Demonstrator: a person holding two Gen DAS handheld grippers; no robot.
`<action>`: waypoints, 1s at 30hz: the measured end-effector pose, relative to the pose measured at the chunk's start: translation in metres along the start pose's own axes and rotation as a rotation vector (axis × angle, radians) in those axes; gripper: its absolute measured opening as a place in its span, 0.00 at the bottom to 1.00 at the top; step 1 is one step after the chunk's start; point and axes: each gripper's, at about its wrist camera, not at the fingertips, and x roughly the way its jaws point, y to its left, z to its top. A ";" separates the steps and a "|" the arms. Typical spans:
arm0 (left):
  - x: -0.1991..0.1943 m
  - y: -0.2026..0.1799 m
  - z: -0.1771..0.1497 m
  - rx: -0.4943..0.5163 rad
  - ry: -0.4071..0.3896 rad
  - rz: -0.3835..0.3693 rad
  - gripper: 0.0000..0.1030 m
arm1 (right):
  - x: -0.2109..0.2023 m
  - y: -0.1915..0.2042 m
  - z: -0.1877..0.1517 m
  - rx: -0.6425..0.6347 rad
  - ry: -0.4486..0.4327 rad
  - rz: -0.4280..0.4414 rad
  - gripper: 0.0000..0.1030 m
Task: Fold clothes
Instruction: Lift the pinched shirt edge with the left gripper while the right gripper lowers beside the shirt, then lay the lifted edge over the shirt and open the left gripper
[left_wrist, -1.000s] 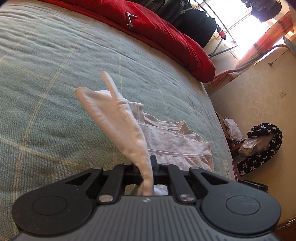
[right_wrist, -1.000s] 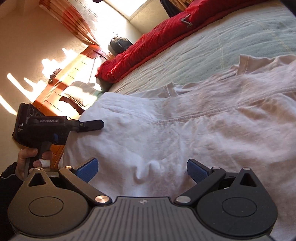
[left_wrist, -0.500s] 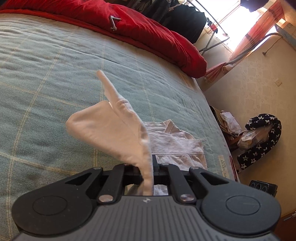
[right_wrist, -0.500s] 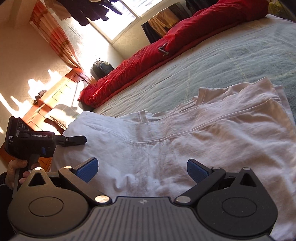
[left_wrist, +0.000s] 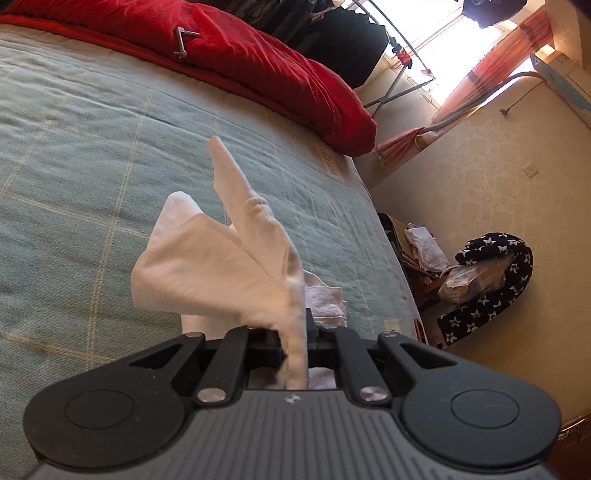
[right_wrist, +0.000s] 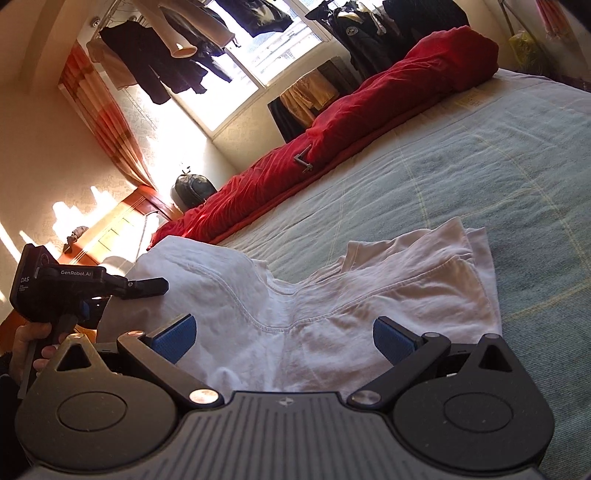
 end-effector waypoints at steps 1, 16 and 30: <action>0.005 -0.005 0.001 0.001 0.004 -0.005 0.06 | -0.004 -0.002 0.000 0.001 -0.007 -0.006 1.00; 0.084 -0.063 -0.011 0.049 0.118 -0.041 0.07 | -0.055 -0.042 0.006 0.037 -0.105 -0.078 1.00; 0.159 -0.085 -0.036 0.078 0.244 0.015 0.07 | -0.086 -0.082 0.003 0.115 -0.157 -0.142 1.00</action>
